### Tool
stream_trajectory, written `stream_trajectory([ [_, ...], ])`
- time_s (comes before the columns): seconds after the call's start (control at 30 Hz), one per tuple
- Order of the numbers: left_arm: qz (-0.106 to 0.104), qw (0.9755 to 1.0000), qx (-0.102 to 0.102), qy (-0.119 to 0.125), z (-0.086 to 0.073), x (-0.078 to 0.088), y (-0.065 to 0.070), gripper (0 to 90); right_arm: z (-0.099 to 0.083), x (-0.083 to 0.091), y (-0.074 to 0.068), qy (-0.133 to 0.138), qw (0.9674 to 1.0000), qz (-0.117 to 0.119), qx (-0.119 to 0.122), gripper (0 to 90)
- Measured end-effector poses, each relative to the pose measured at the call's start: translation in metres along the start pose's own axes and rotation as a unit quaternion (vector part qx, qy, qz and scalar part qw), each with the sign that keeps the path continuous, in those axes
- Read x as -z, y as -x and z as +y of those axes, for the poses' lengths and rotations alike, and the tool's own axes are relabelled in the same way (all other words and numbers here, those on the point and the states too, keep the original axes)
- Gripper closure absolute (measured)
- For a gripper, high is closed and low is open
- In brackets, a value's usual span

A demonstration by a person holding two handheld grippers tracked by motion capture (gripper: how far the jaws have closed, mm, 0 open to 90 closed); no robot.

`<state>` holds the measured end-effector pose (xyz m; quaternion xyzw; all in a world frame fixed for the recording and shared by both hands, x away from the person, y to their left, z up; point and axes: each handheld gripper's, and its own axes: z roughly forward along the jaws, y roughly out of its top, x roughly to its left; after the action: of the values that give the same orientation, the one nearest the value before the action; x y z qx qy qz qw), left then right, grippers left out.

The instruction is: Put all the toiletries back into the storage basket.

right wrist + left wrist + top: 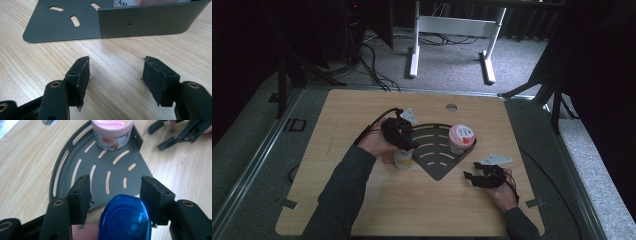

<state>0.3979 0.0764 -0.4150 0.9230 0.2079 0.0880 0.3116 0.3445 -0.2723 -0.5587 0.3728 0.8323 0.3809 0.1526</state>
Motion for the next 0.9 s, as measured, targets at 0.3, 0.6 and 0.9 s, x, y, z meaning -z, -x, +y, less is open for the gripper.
stream_trajectory([
  [0.3,0.006,0.9991,-0.017,-0.039,0.002,-0.003,0.002,42.8,0.000,0.000,0.000,0.001,1.0000,0.002,0.000,38.3],
  [0.6,0.003,0.9976,-0.024,-0.064,0.001,-0.011,0.003,42.8,0.000,0.000,0.001,0.001,1.0000,0.002,-0.001,38.3],
  [0.9,0.003,0.9966,-0.024,-0.078,0.000,-0.013,0.002,43.7,0.000,0.000,0.000,0.000,1.0000,0.002,0.000,38.3],
])
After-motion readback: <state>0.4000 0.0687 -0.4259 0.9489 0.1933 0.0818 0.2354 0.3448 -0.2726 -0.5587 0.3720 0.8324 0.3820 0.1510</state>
